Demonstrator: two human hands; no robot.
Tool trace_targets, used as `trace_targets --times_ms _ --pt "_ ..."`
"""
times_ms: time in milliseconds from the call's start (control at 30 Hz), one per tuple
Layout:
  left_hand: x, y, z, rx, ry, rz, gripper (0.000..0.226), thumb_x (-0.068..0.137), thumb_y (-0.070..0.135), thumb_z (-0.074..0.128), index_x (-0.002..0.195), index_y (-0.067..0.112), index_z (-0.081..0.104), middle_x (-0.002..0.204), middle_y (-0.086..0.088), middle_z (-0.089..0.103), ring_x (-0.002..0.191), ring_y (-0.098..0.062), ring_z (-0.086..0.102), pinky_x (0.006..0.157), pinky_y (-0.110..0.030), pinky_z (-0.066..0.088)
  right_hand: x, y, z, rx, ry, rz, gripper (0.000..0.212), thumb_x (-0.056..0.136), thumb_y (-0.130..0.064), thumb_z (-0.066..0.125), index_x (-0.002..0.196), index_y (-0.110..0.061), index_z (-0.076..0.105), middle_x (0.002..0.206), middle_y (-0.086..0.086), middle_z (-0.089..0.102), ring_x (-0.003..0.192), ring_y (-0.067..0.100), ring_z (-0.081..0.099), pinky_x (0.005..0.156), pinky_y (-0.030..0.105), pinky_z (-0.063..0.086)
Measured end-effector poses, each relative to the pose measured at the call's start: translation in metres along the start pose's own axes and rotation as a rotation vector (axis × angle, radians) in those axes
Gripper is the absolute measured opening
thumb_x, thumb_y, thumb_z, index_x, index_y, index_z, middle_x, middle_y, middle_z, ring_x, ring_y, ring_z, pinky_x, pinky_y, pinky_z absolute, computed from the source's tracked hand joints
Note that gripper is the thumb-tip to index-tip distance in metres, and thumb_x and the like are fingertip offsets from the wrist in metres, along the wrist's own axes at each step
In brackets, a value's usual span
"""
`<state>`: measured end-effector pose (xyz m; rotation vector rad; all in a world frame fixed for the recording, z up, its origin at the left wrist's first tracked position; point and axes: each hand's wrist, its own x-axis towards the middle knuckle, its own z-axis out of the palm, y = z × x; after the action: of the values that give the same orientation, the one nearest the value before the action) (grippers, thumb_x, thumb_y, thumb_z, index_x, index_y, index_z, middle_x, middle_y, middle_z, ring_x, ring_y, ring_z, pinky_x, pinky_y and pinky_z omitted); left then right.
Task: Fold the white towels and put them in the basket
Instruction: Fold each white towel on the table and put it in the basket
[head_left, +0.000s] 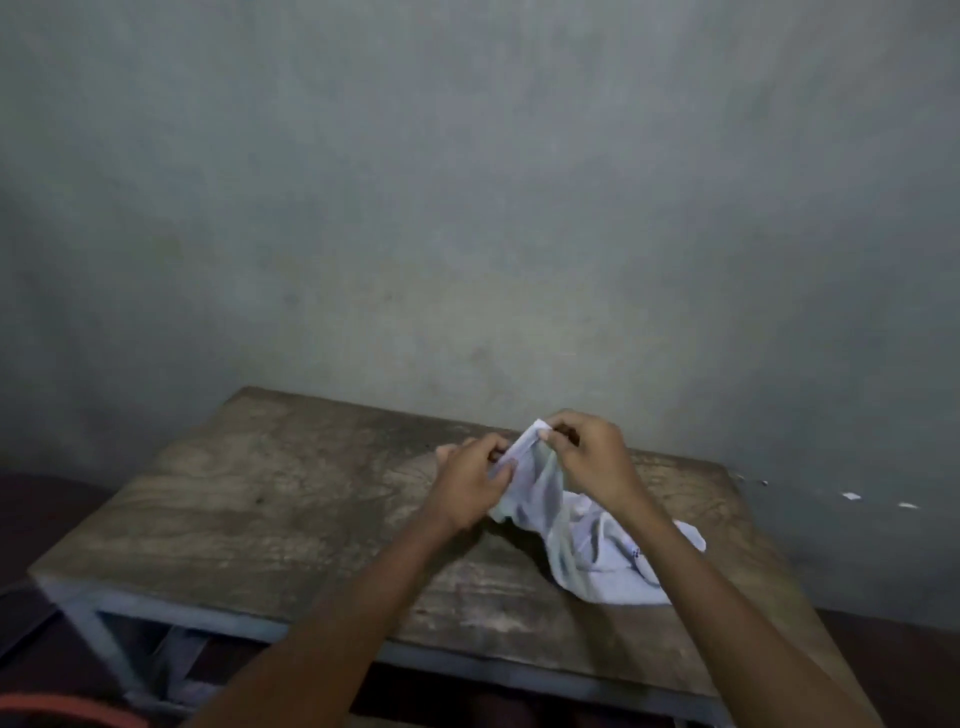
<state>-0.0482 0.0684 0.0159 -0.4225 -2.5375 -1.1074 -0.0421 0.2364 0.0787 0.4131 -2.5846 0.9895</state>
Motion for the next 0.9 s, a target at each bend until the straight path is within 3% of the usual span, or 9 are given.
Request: trace_targets --times_ms 133,233,367,500,600,667,733,800,900 --pt "0.03 0.024 -0.051 0.119 -0.115 0.059 0.038 0.07 0.054 0.033 0.072 0.021 0.052 0.074 0.004 0.057 0.081 -0.02 0.058 0.077 -0.035 0.037 0.035 -0.031 -0.055 0.078 0.064 -0.019 0.006 0.087 -0.013 0.063 0.084 -0.017 0.067 0.072 -0.002 0.061 0.059 -0.004 0.051 0.06 0.009 0.037" --pt "0.05 0.033 -0.091 0.128 -0.121 0.061 0.047 0.073 0.051 0.038 0.083 0.013 0.064 0.085 -0.004 0.067 0.086 -0.022 0.061 0.08 -0.033 0.038 0.057 -0.052 -0.097 0.097 0.132 -0.034 0.008 0.09 -0.013 0.059 0.087 -0.012 0.067 0.075 0.0 0.061 0.065 0.007 0.051 0.059 0.01 0.036" --pt "0.071 0.055 -0.137 0.345 -0.054 0.119 0.043 0.071 0.046 0.035 0.093 0.02 0.061 0.095 0.007 0.066 0.098 -0.014 0.058 0.082 -0.033 0.027 0.078 -0.075 -0.139 0.119 0.178 -0.07 0.011 0.092 -0.016 0.056 0.082 -0.018 0.06 0.07 -0.007 0.056 0.063 0.004 0.047 0.059 0.015 0.037" --pt "0.091 0.065 -0.177 0.413 -0.023 0.144 0.052 0.071 0.051 0.027 0.094 0.017 0.06 0.099 -0.002 0.066 0.1 -0.021 0.059 0.083 -0.033 0.033 0.093 -0.101 -0.176 0.185 0.276 -0.088 0.012 0.094 -0.013 0.053 0.083 -0.014 0.058 0.062 -0.003 0.05 0.054 0.004 0.043 0.052 0.016 0.035" --pt "0.103 0.071 -0.211 0.477 0.041 0.149 0.035 0.087 0.042 0.04 0.101 0.017 0.06 0.107 -0.007 0.065 0.107 -0.025 0.057 0.079 -0.032 0.031 0.1 -0.111 -0.201 0.235 0.32 -0.046 0.017 0.095 -0.009 0.05 0.079 -0.008 0.056 0.058 0.005 0.049 0.038 -0.001 0.044 0.043 0.01 0.034" --pt "0.108 0.078 -0.235 0.511 0.075 0.146 0.03 0.09 0.039 0.045 0.1 0.016 0.061 0.108 -0.008 0.065 0.108 -0.026 0.057 0.078 -0.033 0.031 0.101 -0.115 -0.213 0.235 0.257 -0.022 0.024 0.095 -0.008 0.049 0.071 -0.011 0.053 0.057 0.007 0.051 0.039 0.0 0.046 0.045 0.012 0.036" --pt "0.111 0.084 -0.26 0.481 0.116 0.169 0.025 0.088 0.036 0.054 0.09 0.013 0.064 0.097 -0.013 0.068 0.097 -0.029 0.061 0.072 -0.032 0.035 0.101 -0.123 -0.222 0.241 0.173 -0.02 0.025 0.096 -0.008 0.048 0.072 -0.01 0.053 0.059 0.009 0.052 0.04 0.001 0.049 0.044 0.01 0.035" --pt "0.115 0.094 -0.283 0.365 0.219 0.194 0.03 0.082 0.038 0.06 0.081 0.008 0.067 0.081 -0.015 0.067 0.078 -0.027 0.061 0.062 -0.029 0.034 0.105 -0.131 -0.23 0.276 0.22 -0.043 0.024 0.097 -0.008 0.047 0.074 -0.01 0.053 0.06 0.009 0.053 0.038 -0.001 0.051 0.045 0.01 0.035" --pt "0.119 0.114 -0.311 0.288 0.385 0.233 0.018 0.083 0.028 0.068 0.083 0.01 0.073 0.076 -0.013 0.069 0.071 -0.022 0.061 0.061 -0.027 0.037 0.108 -0.14 -0.238 0.279 0.188 -0.061 0.023 0.097 -0.013 0.048 0.075 -0.013 0.053 0.063 0.008 0.056 0.042 0.0 0.055 0.043 0.012 0.034"
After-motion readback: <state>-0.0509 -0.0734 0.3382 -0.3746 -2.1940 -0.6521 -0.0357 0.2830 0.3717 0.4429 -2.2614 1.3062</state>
